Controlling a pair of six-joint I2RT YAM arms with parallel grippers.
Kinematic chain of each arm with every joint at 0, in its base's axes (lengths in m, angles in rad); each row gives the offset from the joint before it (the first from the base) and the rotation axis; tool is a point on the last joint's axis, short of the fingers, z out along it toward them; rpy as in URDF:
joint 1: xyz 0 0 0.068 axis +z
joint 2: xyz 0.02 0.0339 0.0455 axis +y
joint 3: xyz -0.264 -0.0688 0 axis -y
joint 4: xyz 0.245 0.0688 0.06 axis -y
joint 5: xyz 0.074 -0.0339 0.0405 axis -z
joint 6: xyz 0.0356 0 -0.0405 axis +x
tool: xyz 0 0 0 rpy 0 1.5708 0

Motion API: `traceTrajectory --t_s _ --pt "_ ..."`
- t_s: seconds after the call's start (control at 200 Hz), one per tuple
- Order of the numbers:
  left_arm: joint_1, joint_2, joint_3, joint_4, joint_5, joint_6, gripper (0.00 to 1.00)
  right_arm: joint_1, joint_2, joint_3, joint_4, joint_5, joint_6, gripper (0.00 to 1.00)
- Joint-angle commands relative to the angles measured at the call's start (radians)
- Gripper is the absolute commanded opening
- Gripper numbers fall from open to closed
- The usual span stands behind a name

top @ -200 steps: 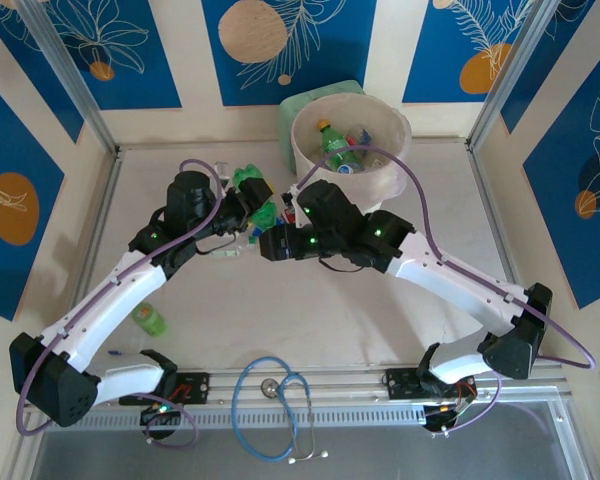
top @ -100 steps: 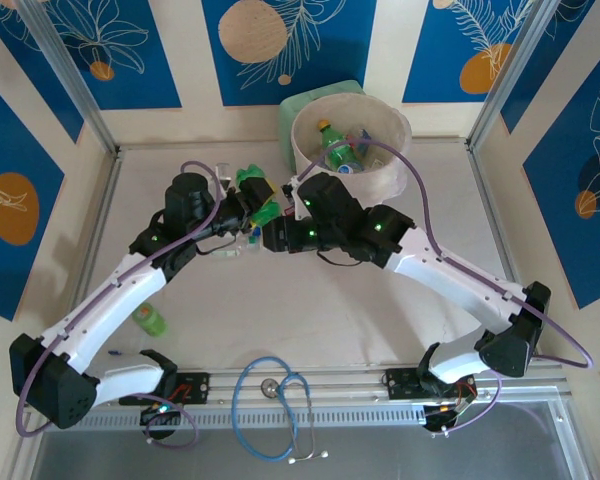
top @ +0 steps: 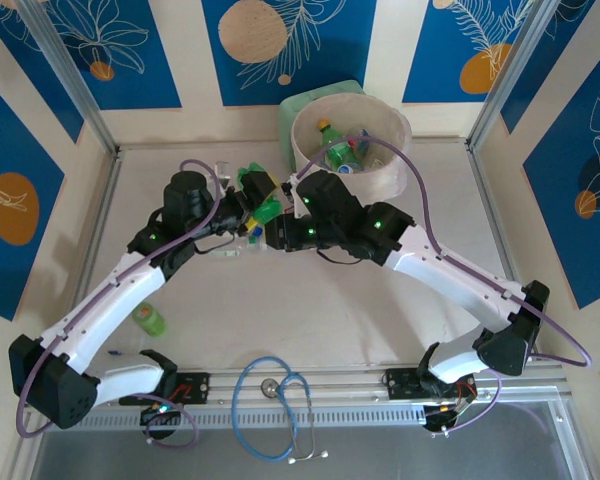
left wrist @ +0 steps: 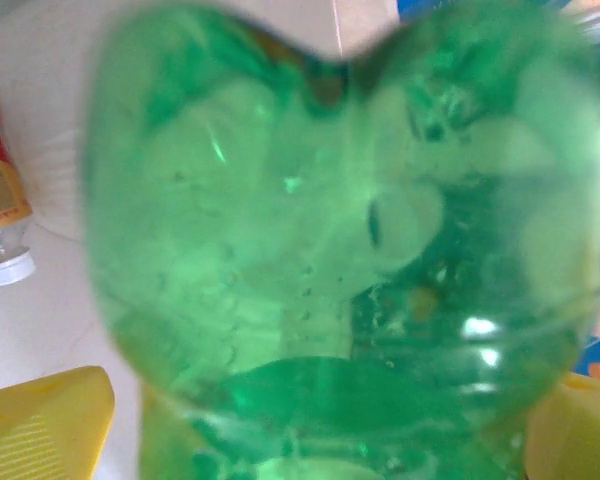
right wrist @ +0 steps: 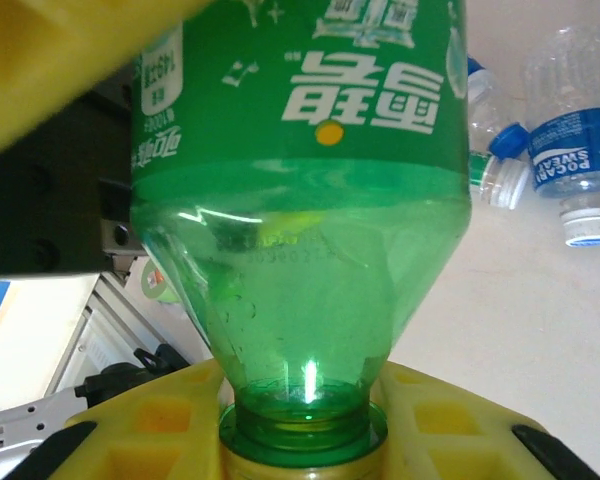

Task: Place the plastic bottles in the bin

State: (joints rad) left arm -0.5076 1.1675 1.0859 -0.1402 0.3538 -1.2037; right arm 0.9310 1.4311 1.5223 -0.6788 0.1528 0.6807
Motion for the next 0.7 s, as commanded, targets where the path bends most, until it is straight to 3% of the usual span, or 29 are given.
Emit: traceTrajectory --t_s 0.0,0.185,0.29,0.505,0.695 --pt "0.045 -0.033 0.124 -0.132 -0.059 0.153 1.0 -0.016 -0.02 0.083 -0.064 0.056 -0.035 0.13" --pt "0.132 -0.051 0.278 -0.388 -0.191 0.358 1.0 -0.085 0.005 0.257 -0.2 0.142 -0.108 0.13" --pt "0.165 -0.049 0.306 -0.495 -0.264 0.435 1.0 -0.176 0.026 0.338 -0.242 0.142 -0.128 0.13" --pt "0.186 -0.018 0.252 -0.533 -0.255 0.495 1.0 -0.353 0.13 0.51 -0.305 0.109 -0.119 0.13" --pt "0.187 0.011 0.191 -0.521 -0.24 0.495 0.97 -0.421 0.253 0.637 -0.346 0.092 -0.121 0.13"
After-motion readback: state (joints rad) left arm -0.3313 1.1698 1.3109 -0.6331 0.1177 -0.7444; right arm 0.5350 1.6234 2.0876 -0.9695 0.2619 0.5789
